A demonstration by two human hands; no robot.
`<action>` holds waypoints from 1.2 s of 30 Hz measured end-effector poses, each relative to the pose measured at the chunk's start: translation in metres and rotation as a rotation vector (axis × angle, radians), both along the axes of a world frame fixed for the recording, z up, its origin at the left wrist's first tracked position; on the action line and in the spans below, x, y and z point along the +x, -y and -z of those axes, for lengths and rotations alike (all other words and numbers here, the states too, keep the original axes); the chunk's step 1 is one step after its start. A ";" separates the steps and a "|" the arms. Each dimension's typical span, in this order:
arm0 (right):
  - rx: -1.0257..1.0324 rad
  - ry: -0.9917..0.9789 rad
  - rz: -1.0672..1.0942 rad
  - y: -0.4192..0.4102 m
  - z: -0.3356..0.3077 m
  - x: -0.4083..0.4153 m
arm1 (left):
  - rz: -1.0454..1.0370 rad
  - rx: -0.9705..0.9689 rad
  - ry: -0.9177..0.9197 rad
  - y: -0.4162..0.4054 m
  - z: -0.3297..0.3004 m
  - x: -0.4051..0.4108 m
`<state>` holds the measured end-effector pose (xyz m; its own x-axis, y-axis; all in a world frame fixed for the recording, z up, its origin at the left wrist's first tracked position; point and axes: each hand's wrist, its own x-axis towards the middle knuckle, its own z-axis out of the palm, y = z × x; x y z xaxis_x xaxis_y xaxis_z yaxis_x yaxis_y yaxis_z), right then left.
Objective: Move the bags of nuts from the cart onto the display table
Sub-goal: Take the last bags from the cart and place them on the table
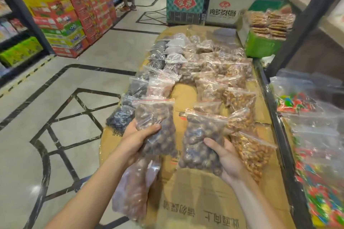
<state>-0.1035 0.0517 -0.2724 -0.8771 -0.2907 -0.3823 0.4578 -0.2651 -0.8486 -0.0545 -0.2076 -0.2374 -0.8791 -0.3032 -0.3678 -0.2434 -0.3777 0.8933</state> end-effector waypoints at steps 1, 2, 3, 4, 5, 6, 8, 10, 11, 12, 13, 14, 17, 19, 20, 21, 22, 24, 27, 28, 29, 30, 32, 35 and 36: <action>-0.005 -0.003 0.018 0.004 -0.002 -0.009 | -0.001 0.004 0.007 0.005 0.001 -0.013; 0.002 -0.001 0.041 0.009 -0.005 -0.017 | 0.001 0.008 0.014 0.010 0.004 -0.028; 0.008 0.001 0.065 0.013 -0.006 -0.025 | 0.006 0.014 0.023 0.012 0.007 -0.042; 0.021 0.004 0.074 0.015 -0.006 -0.033 | 0.010 0.014 0.029 0.014 0.010 -0.057; 0.044 0.008 0.079 0.018 -0.006 -0.040 | 0.014 0.013 0.038 0.015 0.013 -0.072; 0.077 0.019 0.088 0.020 -0.005 -0.047 | 0.020 0.014 0.048 0.015 0.017 -0.089; 0.110 0.043 0.122 0.024 -0.004 -0.056 | 0.032 0.031 0.076 0.015 0.027 -0.124; 0.133 0.069 0.157 0.030 -0.006 -0.061 | 0.050 0.024 0.112 0.016 0.037 -0.160; 0.136 0.078 0.161 0.031 -0.006 -0.063 | 0.066 0.023 0.133 0.016 0.043 -0.178; 0.155 0.091 0.170 0.032 -0.006 -0.064 | 0.084 0.020 0.156 0.016 0.048 -0.197; 0.178 0.094 0.184 0.031 -0.008 -0.067 | 0.101 0.018 0.170 0.016 0.053 -0.216; 0.197 0.095 0.201 0.032 -0.011 -0.068 | 0.110 0.014 0.176 0.015 0.058 -0.235; 0.230 0.121 0.197 0.029 -0.015 -0.069 | 0.120 0.029 0.162 0.015 0.070 -0.289; 0.277 0.106 0.173 0.029 -0.014 -0.074 | 0.147 0.010 0.173 0.016 0.077 -0.323; 0.298 0.100 0.159 0.030 -0.013 -0.076 | 0.160 -0.007 0.178 0.016 0.081 -0.337; 0.314 0.101 0.151 0.031 -0.012 -0.079 | 0.167 -0.016 0.190 0.017 0.087 -0.352; 0.328 0.105 0.146 0.032 -0.011 -0.081 | 0.176 -0.031 0.199 0.016 0.093 -0.364; 0.358 0.106 0.144 0.033 -0.009 -0.085 | 0.209 -0.082 0.238 0.016 0.107 -0.381; 0.419 0.073 0.124 0.034 -0.012 -0.092 | 0.278 -0.186 0.300 0.021 0.117 -0.393; 0.420 0.077 0.120 0.034 -0.014 -0.092 | 0.298 -0.238 0.300 0.020 0.105 -0.388; 0.406 0.084 0.116 0.035 -0.013 -0.094 | 0.311 -0.287 0.290 0.019 0.092 -0.382; 0.398 0.101 0.116 0.037 -0.011 -0.097 | 0.318 -0.322 0.271 0.016 0.073 -0.371; 0.381 0.123 0.101 0.042 -0.004 -0.102 | 0.317 -0.360 0.204 0.014 0.048 -0.347; 0.375 0.121 0.151 0.062 0.007 -0.122 | 0.290 -0.429 0.165 0.022 0.021 -0.296; 0.358 0.107 0.157 0.071 0.008 -0.129 | 0.269 -0.457 0.151 0.027 0.014 -0.273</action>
<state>-0.2326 -0.0191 -0.2809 -0.8500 0.0117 -0.5267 0.5260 -0.0350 -0.8497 -0.3277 -0.2347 -0.2519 -0.8952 -0.2338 -0.3795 -0.4162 0.1336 0.8994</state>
